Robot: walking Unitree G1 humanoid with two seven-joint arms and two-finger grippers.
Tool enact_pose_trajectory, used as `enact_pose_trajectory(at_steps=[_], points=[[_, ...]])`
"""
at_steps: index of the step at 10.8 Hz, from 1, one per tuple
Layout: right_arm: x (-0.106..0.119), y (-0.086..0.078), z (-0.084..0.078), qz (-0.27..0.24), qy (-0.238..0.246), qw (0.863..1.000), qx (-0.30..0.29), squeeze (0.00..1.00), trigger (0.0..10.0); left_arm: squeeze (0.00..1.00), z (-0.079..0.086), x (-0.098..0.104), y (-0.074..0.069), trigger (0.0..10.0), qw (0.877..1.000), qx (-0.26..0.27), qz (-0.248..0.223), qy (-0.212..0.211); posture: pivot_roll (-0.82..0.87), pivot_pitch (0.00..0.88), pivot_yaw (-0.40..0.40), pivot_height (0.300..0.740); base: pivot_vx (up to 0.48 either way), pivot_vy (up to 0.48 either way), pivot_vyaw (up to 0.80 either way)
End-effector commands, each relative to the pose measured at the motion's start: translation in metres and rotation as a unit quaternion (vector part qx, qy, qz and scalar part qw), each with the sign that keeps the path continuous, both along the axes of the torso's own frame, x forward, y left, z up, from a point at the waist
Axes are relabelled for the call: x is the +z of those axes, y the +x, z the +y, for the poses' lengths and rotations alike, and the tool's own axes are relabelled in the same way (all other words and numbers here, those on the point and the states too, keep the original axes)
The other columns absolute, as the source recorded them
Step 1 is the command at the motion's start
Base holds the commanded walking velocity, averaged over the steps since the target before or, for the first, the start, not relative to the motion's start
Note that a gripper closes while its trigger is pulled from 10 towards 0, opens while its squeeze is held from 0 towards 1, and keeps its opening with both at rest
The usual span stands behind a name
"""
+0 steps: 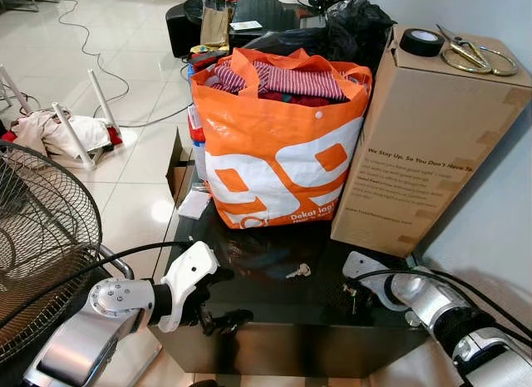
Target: Hang keys on a hook
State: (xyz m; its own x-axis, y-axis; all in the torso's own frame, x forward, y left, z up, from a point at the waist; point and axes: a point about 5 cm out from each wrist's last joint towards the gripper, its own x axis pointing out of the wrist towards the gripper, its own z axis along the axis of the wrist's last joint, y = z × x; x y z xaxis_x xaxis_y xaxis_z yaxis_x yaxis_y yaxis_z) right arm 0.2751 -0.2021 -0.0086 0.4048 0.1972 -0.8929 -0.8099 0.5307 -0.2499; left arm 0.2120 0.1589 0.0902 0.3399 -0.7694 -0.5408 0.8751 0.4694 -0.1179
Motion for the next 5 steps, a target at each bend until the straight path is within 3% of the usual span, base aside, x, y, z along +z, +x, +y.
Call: enact_pose_trajectory(at_steps=[1,5], points=[[0.0029,0.0041,-0.0020,-0.011,0.006,1.000,-0.014,0.00,0.0,0.15,-0.0036,0.0031,-0.0023,10.0,1.000,-0.013,-0.001,-0.003,0.00,0.000,-0.012,0.740,0.000,0.000,0.00],[-0.0005,0.0049,0.0021,-0.019,0.013,0.999,-0.028,0.00,0.0,0.15,-0.0040,0.0033,-0.0018,10.0,1.000,-0.010,-0.003,-0.002,0.01,0.000,-0.018,0.740,0.000,0.000,0.00]])
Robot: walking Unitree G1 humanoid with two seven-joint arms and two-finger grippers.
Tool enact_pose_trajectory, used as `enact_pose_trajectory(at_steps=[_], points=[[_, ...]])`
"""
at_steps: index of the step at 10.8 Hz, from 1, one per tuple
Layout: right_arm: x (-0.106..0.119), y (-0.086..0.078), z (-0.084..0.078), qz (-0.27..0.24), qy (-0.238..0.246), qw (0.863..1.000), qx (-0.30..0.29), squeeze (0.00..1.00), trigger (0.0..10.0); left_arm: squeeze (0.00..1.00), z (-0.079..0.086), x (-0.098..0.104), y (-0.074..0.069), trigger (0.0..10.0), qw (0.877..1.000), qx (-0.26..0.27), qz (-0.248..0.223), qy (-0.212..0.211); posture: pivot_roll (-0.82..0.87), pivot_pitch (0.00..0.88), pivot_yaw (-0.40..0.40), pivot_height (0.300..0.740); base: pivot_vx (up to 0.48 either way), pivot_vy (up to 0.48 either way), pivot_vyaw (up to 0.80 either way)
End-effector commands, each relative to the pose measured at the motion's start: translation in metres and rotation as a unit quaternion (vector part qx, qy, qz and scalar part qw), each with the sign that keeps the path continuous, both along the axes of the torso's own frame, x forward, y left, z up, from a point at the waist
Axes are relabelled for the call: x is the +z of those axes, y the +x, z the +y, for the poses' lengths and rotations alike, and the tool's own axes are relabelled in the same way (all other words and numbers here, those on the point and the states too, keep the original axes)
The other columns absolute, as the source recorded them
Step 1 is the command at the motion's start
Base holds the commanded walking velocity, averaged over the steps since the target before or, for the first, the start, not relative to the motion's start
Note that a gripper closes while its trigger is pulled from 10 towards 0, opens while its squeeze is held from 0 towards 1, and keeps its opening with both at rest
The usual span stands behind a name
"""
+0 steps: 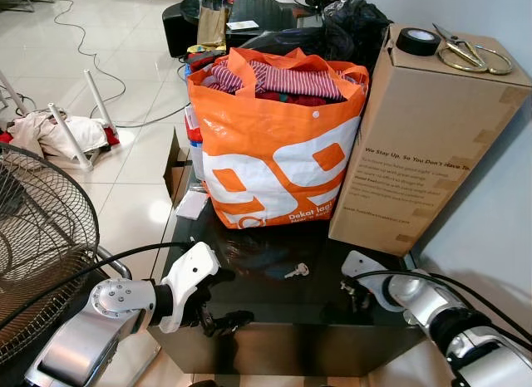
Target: Hang keys on a hook
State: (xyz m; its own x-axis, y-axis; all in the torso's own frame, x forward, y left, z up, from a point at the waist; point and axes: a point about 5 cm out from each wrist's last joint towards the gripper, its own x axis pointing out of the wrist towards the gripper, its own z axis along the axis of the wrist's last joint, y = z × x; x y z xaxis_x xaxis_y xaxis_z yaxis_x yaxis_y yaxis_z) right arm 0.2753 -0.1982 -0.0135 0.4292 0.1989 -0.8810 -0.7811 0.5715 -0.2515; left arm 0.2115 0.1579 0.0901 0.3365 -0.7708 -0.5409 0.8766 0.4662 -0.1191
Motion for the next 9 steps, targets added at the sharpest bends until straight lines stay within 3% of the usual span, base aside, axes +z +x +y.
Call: enact_pose_trajectory(at_steps=[1,4,9], points=[[0.004,0.005,0.000,-0.011,0.005,1.000,-0.006,0.00,0.0,0.15,-0.003,0.004,-0.001,10.0,1.000,-0.008,-0.004,-0.002,0.01,0.000,-0.020,0.740,0.000,0.000,0.00],[0.004,0.005,0.001,-0.013,0.011,1.000,-0.003,0.00,0.0,0.15,-0.001,0.004,0.000,10.0,1.000,-0.004,-0.006,-0.001,0.01,0.000,-0.021,0.740,0.000,0.000,0.00],[0.012,0.007,-0.011,-0.013,0.016,0.999,0.024,0.00,0.0,0.15,-0.001,0.005,0.003,10.0,1.000,-0.003,-0.011,0.000,0.01,0.000,-0.017,0.740,0.000,0.000,0.00]])
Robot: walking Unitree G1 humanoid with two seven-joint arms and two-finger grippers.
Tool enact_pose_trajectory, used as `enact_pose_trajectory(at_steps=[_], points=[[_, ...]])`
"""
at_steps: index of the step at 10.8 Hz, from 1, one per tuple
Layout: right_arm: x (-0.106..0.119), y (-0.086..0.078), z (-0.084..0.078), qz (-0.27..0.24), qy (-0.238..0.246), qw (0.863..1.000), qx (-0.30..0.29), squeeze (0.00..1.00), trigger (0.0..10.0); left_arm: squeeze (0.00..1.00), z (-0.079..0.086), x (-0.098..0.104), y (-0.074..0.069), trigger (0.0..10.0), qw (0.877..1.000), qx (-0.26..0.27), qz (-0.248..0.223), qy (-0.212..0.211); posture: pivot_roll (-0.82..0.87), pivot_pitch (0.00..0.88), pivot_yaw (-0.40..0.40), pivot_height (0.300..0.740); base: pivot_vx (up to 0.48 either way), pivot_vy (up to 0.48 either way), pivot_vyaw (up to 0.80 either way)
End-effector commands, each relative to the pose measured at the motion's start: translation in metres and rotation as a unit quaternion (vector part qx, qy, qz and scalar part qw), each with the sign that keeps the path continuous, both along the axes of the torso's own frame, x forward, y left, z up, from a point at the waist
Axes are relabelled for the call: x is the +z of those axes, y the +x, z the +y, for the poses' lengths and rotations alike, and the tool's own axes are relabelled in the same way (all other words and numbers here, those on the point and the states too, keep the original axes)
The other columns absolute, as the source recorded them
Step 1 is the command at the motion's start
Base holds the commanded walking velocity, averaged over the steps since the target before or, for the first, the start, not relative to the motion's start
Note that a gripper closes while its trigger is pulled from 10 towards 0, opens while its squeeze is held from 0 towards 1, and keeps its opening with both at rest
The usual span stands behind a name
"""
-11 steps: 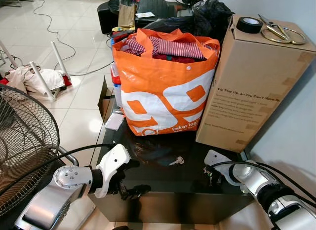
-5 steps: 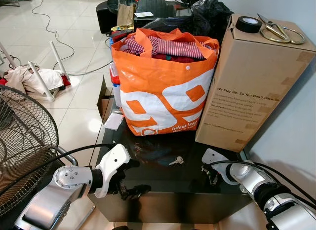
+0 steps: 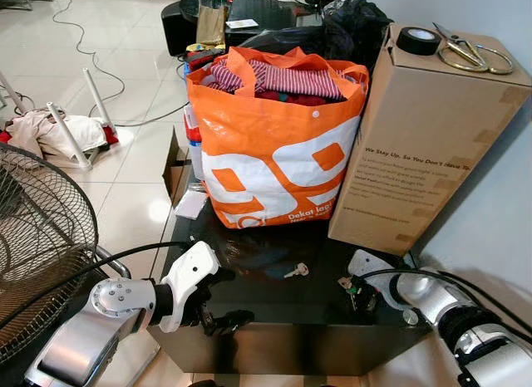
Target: Hang keys on a hook
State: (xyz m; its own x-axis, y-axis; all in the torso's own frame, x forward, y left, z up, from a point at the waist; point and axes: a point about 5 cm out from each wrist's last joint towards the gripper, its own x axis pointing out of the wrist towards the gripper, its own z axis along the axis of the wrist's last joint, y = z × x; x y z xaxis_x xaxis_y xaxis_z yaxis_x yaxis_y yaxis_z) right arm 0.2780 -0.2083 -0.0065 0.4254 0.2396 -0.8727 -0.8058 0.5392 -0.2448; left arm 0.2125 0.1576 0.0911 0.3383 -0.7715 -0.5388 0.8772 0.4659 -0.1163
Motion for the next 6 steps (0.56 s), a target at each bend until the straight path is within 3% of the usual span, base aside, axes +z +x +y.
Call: enact_pose_trajectory(at_steps=[1,2,3,6], points=[[0.006,0.005,0.001,-0.016,0.014,1.000,0.007,0.00,6.2,0.15,0.000,0.004,0.002,10.0,1.000,-0.004,-0.009,0.001,0.01,0.000,-0.017,0.740,0.000,0.000,0.00],[0.007,0.005,0.006,-0.010,0.039,0.999,0.006,0.00,10.0,0.14,0.000,0.004,0.003,10.0,1.000,-0.004,-0.010,0.002,0.01,0.000,-0.016,0.740,0.000,0.000,0.00],[0.006,0.005,0.008,-0.008,0.043,0.999,0.007,1.00,10.0,0.14,-0.001,0.004,0.003,10.0,1.000,-0.004,-0.010,0.002,0.01,0.000,-0.016,0.740,0.000,0.000,0.00],[0.003,0.004,0.015,-0.013,0.033,0.999,0.018,1.00,10.0,0.14,-0.001,0.004,0.004,10.0,1.000,-0.005,-0.012,0.003,0.01,0.000,-0.018,0.740,0.000,0.000,0.00]])
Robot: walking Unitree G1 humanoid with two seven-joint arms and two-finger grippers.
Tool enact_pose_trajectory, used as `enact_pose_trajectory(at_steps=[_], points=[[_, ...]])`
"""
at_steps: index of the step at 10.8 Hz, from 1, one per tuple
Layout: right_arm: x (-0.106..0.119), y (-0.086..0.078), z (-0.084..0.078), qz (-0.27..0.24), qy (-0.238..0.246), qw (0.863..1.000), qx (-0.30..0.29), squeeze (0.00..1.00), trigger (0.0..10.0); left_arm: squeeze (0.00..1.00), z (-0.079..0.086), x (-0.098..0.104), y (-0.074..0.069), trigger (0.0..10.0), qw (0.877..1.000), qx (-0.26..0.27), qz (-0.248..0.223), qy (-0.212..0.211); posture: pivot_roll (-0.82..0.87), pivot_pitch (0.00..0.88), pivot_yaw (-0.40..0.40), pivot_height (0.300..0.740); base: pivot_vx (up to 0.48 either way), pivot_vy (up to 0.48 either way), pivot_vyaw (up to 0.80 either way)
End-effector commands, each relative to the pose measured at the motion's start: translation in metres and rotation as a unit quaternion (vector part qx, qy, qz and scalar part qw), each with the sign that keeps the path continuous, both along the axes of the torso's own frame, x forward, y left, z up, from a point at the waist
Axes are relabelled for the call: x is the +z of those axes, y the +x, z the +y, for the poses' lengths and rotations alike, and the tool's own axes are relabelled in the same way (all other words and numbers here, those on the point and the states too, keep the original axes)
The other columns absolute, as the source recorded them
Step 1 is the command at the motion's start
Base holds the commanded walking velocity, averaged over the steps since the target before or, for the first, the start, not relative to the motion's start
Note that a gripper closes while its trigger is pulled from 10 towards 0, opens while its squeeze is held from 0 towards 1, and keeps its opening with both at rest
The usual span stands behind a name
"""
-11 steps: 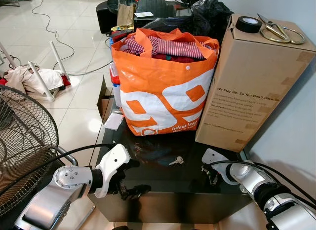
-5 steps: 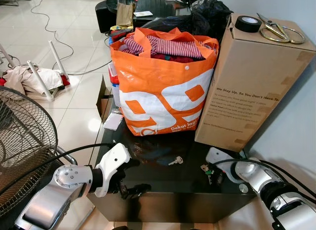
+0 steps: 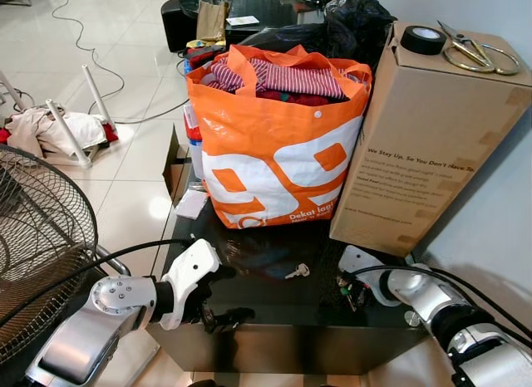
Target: Hang keys on a hook
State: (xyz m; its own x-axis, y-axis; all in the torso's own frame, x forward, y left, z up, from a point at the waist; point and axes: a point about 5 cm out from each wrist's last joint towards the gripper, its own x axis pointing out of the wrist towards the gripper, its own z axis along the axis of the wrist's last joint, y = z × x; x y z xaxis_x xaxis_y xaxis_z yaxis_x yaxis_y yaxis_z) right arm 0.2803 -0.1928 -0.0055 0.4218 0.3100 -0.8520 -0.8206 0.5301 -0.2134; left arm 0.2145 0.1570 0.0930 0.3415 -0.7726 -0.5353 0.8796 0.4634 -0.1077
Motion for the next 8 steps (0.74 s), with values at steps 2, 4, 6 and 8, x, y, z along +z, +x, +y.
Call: enact_pose_trajectory(at_steps=[2,4,6,8], points=[[0.0014,0.0018,0.0001,-0.010,-0.005,1.000,0.002,0.00,10.0,0.14,-0.0005,0.0026,0.0020,10.0,1.000,-0.002,-0.008,0.003,0.01,0.000,-0.021,0.740,0.000,0.000,0.00],[0.0027,0.0039,0.0033,-0.012,-0.001,1.000,0.002,0.00,10.0,0.14,-0.0007,0.0026,0.0017,10.0,1.000,-0.002,-0.007,0.002,0.01,0.000,-0.021,0.740,0.000,0.000,0.00],[0.0065,0.0045,0.0018,-0.003,0.022,1.000,0.003,0.00,10.0,0.14,-0.0008,0.0025,0.0013,10.0,1.000,-0.003,-0.007,0.003,0.01,0.000,-0.017,0.740,0.000,0.000,0.00],[0.0082,0.0012,0.0024,0.008,0.043,0.999,0.016,0.00,10.0,0.14,-0.0005,0.0025,0.0013,10.0,1.000,-0.005,-0.007,0.003,0.01,0.000,-0.016,0.740,0.000,0.000,0.00]])
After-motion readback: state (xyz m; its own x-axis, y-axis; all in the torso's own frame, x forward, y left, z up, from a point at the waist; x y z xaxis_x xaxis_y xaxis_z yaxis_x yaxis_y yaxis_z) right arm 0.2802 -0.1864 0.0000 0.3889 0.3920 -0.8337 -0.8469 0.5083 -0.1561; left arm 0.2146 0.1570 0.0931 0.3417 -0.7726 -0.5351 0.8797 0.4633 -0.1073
